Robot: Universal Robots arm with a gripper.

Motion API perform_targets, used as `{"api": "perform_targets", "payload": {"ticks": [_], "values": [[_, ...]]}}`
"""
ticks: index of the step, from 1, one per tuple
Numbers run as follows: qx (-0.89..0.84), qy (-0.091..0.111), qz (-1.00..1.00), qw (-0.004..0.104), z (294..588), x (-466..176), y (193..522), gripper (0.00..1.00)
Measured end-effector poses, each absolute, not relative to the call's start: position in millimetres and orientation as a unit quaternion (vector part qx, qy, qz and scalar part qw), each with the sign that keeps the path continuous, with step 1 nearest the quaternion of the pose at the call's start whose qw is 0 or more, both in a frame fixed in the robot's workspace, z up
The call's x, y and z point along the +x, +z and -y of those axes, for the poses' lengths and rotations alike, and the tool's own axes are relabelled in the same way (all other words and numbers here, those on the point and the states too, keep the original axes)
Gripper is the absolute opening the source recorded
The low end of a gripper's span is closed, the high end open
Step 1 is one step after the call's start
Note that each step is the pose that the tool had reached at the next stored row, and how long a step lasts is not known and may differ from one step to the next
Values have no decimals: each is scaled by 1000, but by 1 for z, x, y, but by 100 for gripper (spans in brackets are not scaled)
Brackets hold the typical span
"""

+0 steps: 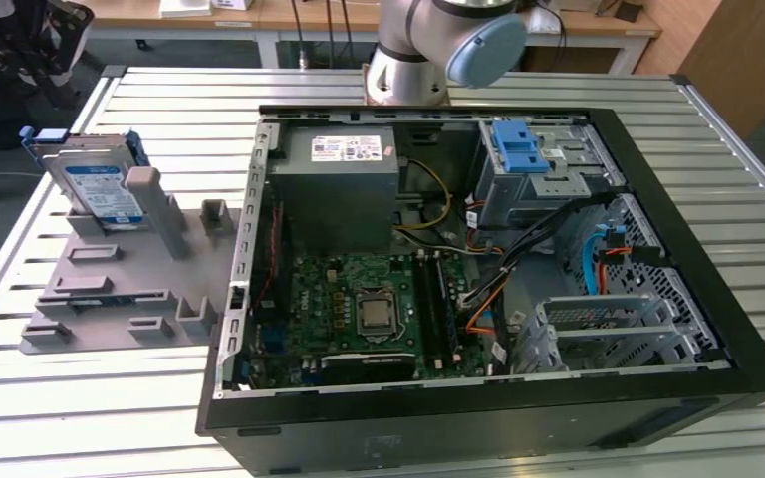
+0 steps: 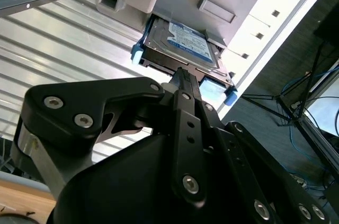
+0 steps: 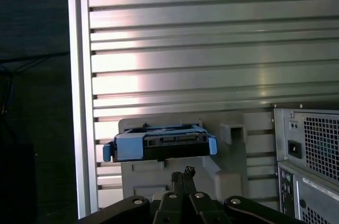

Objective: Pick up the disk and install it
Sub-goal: 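Reach for the disk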

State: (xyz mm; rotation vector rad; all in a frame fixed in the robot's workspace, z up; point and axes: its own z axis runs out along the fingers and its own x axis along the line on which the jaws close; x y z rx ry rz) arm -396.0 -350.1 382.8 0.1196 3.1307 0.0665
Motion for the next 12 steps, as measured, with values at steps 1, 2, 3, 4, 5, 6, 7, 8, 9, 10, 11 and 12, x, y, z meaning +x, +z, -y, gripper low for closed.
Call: {"api": "perform_targets", "payload": {"ticks": [1,2,3,4,5,6,7,8,9,10,11,12], "values": [[38,21,-999,4,350,-397,383,11],[38,21,-999,3,350,-399,382,11],[38,21,-999,3,350,-401,382,11],[38,21,-999,3,349,-403,382,11],[38,21,-999,3,349,-406,382,11],[38,21,-999,3,349,-410,381,11],[38,21,-999,3,349,-413,381,11],[38,21,-999,3,349,-416,380,11],[38,21,-999,3,349,-419,380,11],[38,21,-999,3,349,-422,379,11],[38,21,-999,2,349,-423,379,11],[38,21,-999,2,349,-424,379,11]]}}
